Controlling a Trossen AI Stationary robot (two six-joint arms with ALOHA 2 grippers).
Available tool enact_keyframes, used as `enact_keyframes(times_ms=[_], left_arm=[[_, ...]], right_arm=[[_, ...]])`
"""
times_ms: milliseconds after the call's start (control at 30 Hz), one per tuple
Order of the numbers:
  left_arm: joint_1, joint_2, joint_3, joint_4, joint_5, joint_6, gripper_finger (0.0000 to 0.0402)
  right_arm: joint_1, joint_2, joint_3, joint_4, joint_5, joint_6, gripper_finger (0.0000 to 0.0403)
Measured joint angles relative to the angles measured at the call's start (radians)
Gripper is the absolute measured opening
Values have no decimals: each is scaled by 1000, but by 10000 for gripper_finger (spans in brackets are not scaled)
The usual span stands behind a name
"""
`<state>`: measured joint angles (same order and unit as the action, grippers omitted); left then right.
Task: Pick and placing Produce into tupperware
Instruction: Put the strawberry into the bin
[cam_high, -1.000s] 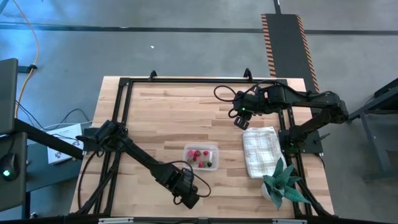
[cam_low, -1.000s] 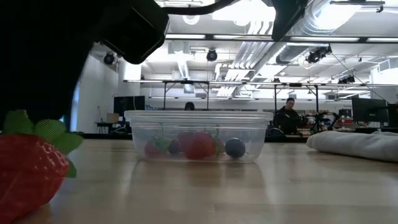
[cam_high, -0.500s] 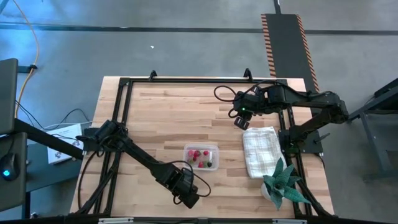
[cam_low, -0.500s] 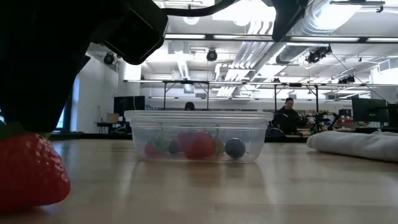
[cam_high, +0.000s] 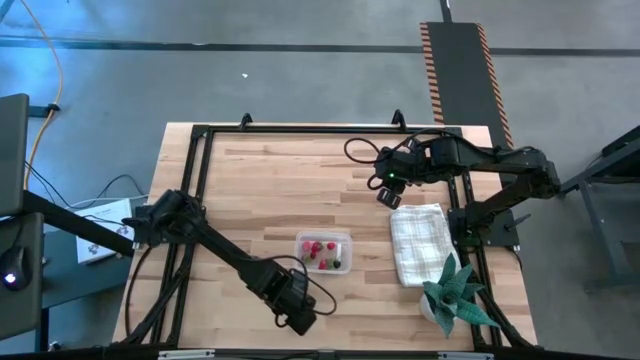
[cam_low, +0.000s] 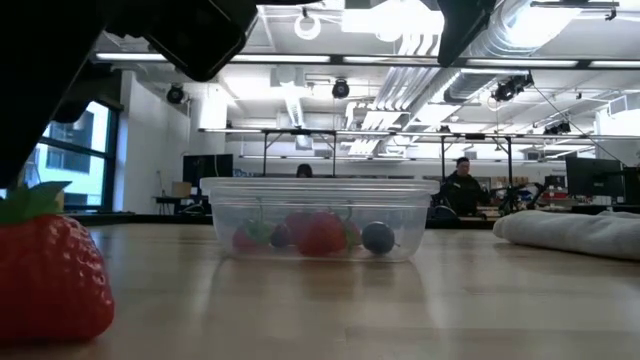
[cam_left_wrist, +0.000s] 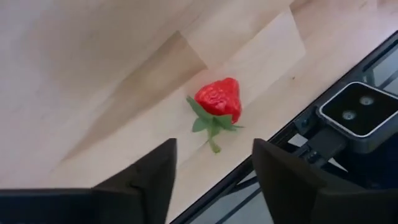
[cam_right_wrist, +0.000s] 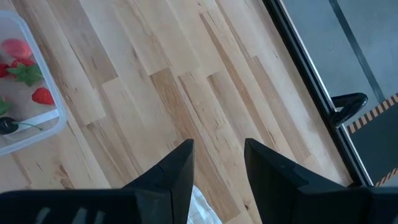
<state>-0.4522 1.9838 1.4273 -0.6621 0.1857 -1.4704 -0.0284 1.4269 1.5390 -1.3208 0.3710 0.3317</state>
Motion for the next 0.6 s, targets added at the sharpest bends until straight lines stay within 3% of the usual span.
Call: enact_keyframes(times_ms=[133, 267, 433, 600], left_arm=[[-1, -2, 0, -4, 13, 19, 237], [-2, -2, 0, 9, 34, 38, 253], [-2, -2, 0, 19, 80, 52, 243], [-2, -2, 0, 17, 44, 65, 220]], right_arm=[[0, 0, 0, 0, 0, 0, 133], [0, 0, 0, 0, 0, 1, 133], [0, 0, 0, 0, 0, 5, 133], [0, 0, 0, 1, 0, 7, 133]])
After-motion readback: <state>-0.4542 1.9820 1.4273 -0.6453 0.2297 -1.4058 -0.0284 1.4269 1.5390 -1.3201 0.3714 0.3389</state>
